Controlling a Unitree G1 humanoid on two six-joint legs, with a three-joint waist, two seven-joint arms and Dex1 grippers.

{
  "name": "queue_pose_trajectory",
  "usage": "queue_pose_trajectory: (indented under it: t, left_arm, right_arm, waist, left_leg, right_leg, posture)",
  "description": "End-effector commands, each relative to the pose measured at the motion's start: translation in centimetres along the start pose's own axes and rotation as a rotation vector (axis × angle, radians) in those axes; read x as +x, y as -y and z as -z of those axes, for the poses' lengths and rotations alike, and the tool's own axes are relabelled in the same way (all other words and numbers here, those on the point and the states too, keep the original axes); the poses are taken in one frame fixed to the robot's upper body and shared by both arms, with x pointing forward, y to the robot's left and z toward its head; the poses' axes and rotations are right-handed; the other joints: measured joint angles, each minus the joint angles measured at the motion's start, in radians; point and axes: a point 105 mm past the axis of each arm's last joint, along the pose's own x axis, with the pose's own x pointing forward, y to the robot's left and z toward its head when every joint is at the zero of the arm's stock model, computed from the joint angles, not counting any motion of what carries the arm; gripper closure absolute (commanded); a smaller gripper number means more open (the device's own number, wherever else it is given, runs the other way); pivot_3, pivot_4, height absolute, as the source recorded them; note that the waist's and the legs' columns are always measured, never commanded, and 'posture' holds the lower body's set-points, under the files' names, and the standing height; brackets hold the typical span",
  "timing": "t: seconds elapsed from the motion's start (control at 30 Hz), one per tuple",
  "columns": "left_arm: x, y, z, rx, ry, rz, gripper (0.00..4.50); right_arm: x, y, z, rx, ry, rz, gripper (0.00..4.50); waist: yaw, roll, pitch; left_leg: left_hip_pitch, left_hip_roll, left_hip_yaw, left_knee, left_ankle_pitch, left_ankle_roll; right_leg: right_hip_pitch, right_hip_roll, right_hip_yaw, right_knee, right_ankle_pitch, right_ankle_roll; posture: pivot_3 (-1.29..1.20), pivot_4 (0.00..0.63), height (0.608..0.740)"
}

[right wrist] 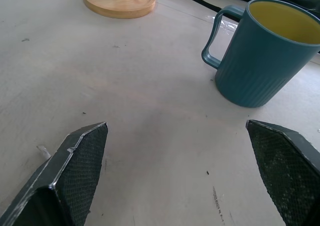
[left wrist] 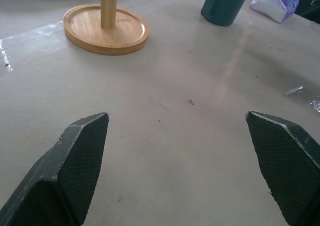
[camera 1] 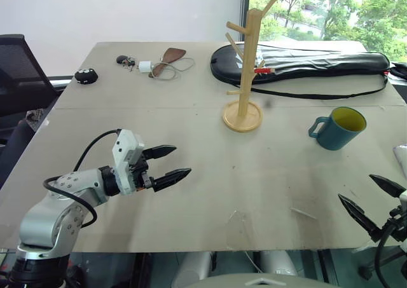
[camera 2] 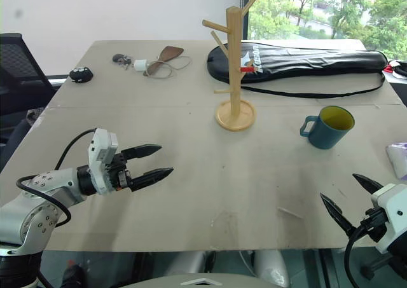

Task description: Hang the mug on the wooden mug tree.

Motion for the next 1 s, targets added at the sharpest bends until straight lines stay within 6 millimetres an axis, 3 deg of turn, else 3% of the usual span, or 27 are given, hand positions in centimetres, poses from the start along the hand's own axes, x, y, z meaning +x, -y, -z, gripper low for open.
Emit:
queue_pose_trajectory:
  t: [0.03, 0.13, 0.27, 0.5, 0.6, 0.67, 0.8, 1.0]
  left_arm:
    - [0.5, 0.6, -2.0, 0.068, 0.031, 0.064, 0.0]
    - [1.5, 1.8, -4.0, 0.14, 0.058, 0.198, 0.0]
    - [1.3, 3.3, -5.8, 0.172, 0.11, 0.312, 0.0]
    - [1.6, 4.3, -7.0, 0.241, 0.125, 0.395, 0.0]
    - [2.0, 4.3, -7.4, 0.253, 0.134, 0.388, 0.0]
    - [2.2, 4.2, -7.3, 0.265, 0.128, 0.377, 0.0]
    - [2.4, 3.9, -7.4, 0.269, 0.138, 0.353, 0.0]
    - [2.5, 4.2, -7.3, 0.267, 0.14, 0.359, 0.0]
  right_arm:
    - [0.6, -0.8, -1.0, 0.003, 0.061, 0.013, 0.02]
    - [2.2, -2.3, -2.3, 0.027, 0.116, 0.01, 0.02]
    - [4.3, -2.7, -3.0, 0.091, 0.094, 0.034, 0.02]
    - [11.2, -3.6, -5.0, 0.161, 0.128, 0.096, 0.02]
    - [13.3, -2.8, -5.1, 0.218, 0.134, 0.186, 0.02]
    - [14.3, -2.2, -4.7, 0.242, 0.124, 0.25, 0.02]
    - [15.4, -1.6, -4.5, 0.257, 0.121, 0.317, 1.19]
    - [16.5, -0.5, -4.6, 0.268, 0.131, 0.398, 1.19]
  waist:
    - [0.0, 0.0, 0.0]
    - [0.004, 0.0, 0.002]
    - [-0.009, 0.0, 0.002]
    - [-0.005, -0.002, 0.005]
    - [-0.004, -0.002, 0.005]
    - [-0.005, -0.002, 0.005]
    - [-0.007, -0.002, 0.006]
    - [-0.012, -0.001, 0.006]
  left_leg:
    - [0.0, 0.0, 0.0, 0.0, 0.0, 0.0]
    - [-0.001, 0.0, -0.004, 0.0, 0.0, 0.0]
    - [0.0, -0.001, 0.0, 0.0, 0.001, -0.002]
    - [-0.003, 0.0, 0.001, -0.002, 0.003, -0.005]
    - [-0.004, -0.001, 0.001, -0.001, 0.003, -0.005]
    - [-0.004, -0.001, 0.001, -0.001, 0.003, -0.005]
    - [-0.005, -0.001, 0.001, -0.002, 0.003, -0.005]
    - [-0.006, -0.001, 0.002, -0.002, 0.003, -0.005]
  right_leg:
    - [0.0, 0.0, 0.0, 0.0, 0.0, 0.0]
    - [-0.001, 0.0, -0.003, 0.0, 0.0, 0.0]
    - [-0.001, 0.0, 0.0, 0.0, 0.0, 0.0]
    - [-0.005, 0.001, 0.001, 0.0, 0.0, 0.0]
    - [-0.006, 0.001, 0.001, 0.0, 0.0, 0.0]
    - [-0.007, 0.001, 0.002, 0.001, 0.0, 0.0]
    - [-0.009, 0.001, 0.002, 0.001, 0.0, 0.0]
    - [-0.009, 0.002, 0.003, 0.002, 0.0, 0.0]
  posture:
    - [0.0, 0.15, 0.738]
    - [0.0, 0.15, 0.738]
    - [0.0, 0.15, 0.738]
    - [0.0, 0.15, 0.738]
    - [0.0, 0.15, 0.738]
    - [0.0, 0.15, 0.738]
    - [0.0, 0.15, 0.738]
    - [0.0, 0.15, 0.738]
